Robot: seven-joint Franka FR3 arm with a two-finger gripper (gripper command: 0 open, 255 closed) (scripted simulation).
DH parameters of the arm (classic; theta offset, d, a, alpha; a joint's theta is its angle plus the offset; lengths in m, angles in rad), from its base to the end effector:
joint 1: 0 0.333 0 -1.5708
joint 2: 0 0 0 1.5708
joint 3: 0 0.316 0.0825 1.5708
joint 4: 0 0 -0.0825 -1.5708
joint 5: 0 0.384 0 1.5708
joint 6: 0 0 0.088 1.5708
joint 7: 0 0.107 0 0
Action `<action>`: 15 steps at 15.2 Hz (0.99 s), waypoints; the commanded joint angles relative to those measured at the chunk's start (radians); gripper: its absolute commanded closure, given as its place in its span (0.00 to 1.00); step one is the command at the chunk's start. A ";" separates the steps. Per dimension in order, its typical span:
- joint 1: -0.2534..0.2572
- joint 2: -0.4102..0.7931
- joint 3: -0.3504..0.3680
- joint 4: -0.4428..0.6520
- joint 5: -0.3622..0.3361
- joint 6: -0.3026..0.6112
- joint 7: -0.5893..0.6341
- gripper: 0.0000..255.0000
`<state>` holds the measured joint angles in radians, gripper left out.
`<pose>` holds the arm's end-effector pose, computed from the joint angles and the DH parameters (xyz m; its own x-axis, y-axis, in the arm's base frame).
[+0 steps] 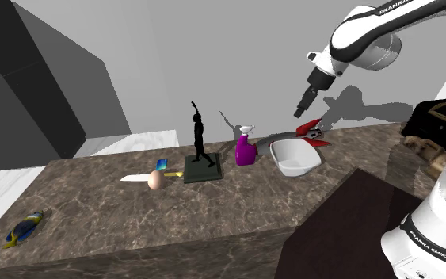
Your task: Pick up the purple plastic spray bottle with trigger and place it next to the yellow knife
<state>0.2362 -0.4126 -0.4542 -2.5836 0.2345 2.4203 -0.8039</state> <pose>0.4178 -0.0904 0.4078 0.8524 0.3730 0.3663 0.4442 -0.8862 -0.1313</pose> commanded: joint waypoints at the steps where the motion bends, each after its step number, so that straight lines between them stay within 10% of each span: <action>1: 0.061 0.086 -0.064 0.019 0.074 0.061 -0.129 0.00; 7: 0.234 0.391 -0.218 0.146 0.472 0.114 -0.607 0.00; 15: 0.131 0.801 -0.110 0.414 0.896 -0.007 -1.092 0.00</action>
<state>0.3866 0.3431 -0.5820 -2.2030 1.0921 2.4285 -1.8433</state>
